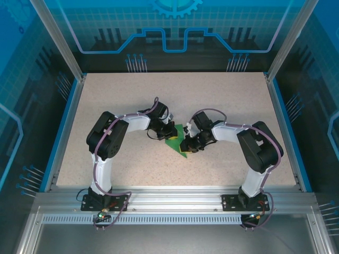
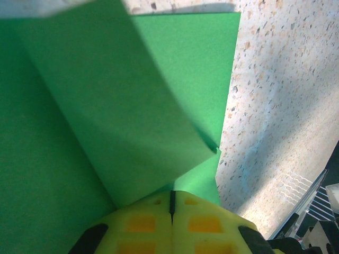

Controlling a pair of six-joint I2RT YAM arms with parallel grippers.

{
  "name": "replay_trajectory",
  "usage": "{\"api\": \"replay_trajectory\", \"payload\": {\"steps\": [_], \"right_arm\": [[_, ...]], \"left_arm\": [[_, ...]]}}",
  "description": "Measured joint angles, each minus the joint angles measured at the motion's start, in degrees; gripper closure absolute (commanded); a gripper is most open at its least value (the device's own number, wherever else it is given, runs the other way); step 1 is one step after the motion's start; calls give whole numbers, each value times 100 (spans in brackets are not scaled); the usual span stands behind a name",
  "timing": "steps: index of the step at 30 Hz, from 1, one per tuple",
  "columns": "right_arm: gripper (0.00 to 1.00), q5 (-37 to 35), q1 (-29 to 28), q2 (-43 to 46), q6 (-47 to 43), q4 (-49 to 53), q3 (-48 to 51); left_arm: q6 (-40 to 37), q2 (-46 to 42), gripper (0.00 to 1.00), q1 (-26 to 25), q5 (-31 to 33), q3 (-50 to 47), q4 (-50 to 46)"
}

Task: Fold a paper plane with a square sheet of paper (fold left side to right side)
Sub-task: Fourth fold the wing at the center of the table.

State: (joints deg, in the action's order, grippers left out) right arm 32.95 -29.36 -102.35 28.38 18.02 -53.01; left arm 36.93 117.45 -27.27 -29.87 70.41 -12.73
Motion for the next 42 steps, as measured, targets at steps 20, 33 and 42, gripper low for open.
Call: {"api": "replay_trajectory", "payload": {"steps": [20,33,42], "right_arm": [[82,-140,-72,-76,-125,166,22],[82,-120,-76,-70,-188,229,151],[85,-114,-76,157,-238,190,455]], "left_arm": [[0,0,100,0,2,0,-2],[0,0,100,9,-4,0,-20],[11,0,100,9,-144,-9,-107]]}}
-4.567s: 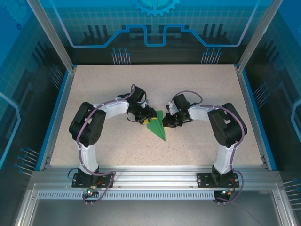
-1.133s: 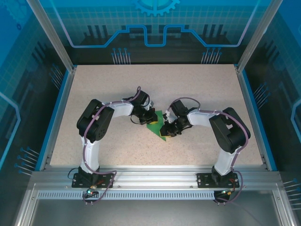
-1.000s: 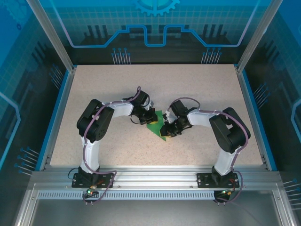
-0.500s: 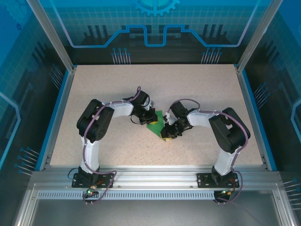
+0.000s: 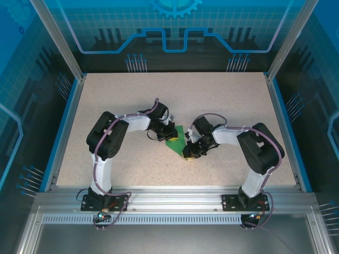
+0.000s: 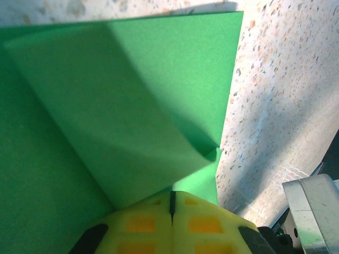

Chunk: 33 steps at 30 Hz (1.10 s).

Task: Fold a paper plane with a square sheet of paper (fold left side to right side)
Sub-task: Fourth fold the wing at the center of the table.

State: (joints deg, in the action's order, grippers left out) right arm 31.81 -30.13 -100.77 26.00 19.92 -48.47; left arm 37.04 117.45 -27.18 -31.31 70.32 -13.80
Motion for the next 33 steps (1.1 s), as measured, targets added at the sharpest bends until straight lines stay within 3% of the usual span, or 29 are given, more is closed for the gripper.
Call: {"api": "replay_trajectory", "payload": {"steps": [12,18,33], "right_arm": [[90,11,-63,461,-15,778,188],[90,122,-39,896,129,693,-44],[90,-411,103,-195,708,-118,-597]], "left_arm": [[7,2,100,0,-7,0,-2],[9,2,100,0,-7,-2,2],[11,2,100,0,-9,-4,9]]}}
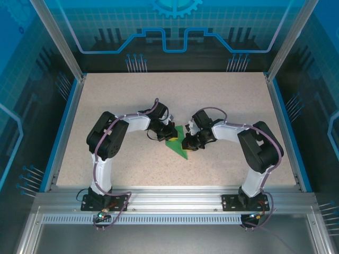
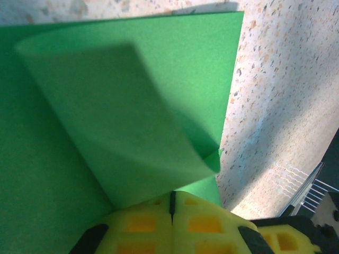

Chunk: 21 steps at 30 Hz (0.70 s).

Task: Fold a paper plane with a square sheet of paper (fold left side to right side)
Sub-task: Fourth fold the wing at the center of the table.

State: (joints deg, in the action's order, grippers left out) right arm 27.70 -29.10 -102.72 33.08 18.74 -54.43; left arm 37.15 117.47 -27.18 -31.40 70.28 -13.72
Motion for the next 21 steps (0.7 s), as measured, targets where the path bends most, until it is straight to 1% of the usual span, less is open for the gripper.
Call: {"api": "replay_trajectory", "payload": {"steps": [10,13,15,18,21], "right_arm": [[91,-116,-7,-177,-9,48,-33],[92,-155,-13,-177,-9,74,-44],[96,-179,-22,-177,-24,94,-50],[100,-225,-33,-177,-50,157,-83],[100,-306,-63,-179,-50,216,-120]], "left_arm": [[-7,-13,100,0,-2,-2,9],[-20,-116,92,-4,48,-138,107],[-26,-284,90,-4,103,-354,232],[-33,-584,91,-4,136,-662,404],[-118,-852,94,-20,129,-872,599]]}}
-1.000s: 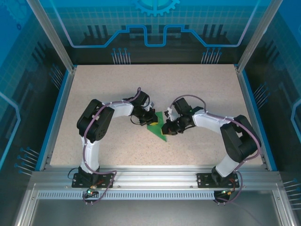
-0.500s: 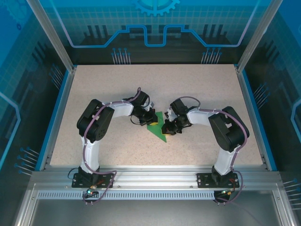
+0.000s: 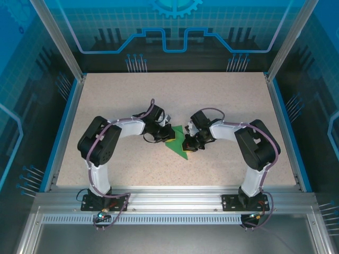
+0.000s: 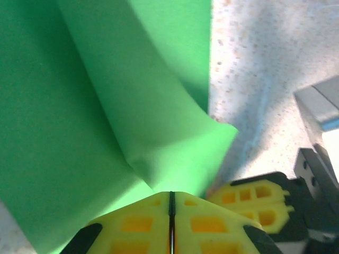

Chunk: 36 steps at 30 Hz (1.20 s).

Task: Fold a paper plane with a square sheet of paper (fold left side to right side)
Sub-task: Fourth fold the wing at the center of the table.

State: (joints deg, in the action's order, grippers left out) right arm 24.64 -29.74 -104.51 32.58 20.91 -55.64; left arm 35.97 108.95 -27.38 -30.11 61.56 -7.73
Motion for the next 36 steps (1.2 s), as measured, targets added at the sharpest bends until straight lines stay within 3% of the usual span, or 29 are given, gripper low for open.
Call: {"api": "replay_trajectory", "payload": {"steps": [14,36], "right_arm": [[100,-129,-66,-24,-2,142,-103],[100,-232,-105,-76,-76,334,-223]], "left_arm": [[-164,90,100,-273,-339,-122,413],[-461,396,100,-313,-179,-55,352]]}}
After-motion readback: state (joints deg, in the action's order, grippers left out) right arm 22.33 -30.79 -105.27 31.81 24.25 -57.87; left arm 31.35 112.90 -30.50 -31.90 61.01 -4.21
